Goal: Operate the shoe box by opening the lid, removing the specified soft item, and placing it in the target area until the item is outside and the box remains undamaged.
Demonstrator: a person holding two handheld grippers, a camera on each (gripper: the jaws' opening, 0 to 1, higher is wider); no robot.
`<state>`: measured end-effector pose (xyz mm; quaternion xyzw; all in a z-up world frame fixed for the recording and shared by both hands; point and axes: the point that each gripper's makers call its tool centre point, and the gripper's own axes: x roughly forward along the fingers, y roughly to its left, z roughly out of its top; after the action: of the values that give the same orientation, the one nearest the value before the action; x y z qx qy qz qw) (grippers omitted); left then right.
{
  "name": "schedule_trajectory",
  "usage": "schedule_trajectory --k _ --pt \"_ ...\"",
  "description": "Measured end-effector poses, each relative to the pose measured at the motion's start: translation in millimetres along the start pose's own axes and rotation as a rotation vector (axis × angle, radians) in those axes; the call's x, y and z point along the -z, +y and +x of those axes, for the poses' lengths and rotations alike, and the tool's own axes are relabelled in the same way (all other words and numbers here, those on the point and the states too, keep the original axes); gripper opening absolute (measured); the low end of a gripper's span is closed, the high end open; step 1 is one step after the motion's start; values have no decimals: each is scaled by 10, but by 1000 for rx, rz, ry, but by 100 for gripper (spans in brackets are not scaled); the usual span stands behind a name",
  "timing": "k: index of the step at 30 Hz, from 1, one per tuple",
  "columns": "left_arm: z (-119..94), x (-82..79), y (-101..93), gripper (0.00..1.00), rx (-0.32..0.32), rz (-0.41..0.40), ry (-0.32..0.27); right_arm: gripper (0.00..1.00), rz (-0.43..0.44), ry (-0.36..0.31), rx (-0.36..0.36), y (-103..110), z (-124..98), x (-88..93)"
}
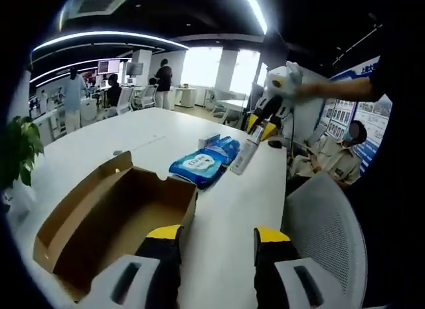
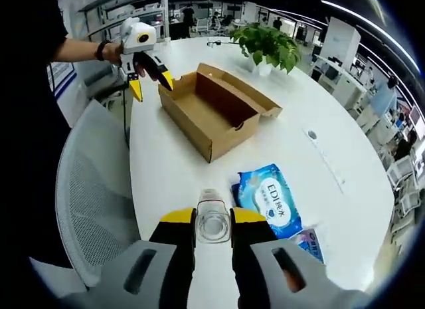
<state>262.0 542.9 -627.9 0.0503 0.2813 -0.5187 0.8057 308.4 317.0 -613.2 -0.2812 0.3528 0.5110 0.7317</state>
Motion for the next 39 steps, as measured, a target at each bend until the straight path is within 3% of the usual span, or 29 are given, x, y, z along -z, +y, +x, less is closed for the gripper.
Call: schedule_trajectory --k 7,24,39 --pt "-92 101 42 43 -34 -33 2 17 -46 42 6 -276 -21 -20" --pt "-196 154 137 43 -65 -93 -9 17 -58 201 98 -1196 92 273" --pt "-260 155 273 42 -90 -94 10 17 -88 273 103 -1705 220 320"
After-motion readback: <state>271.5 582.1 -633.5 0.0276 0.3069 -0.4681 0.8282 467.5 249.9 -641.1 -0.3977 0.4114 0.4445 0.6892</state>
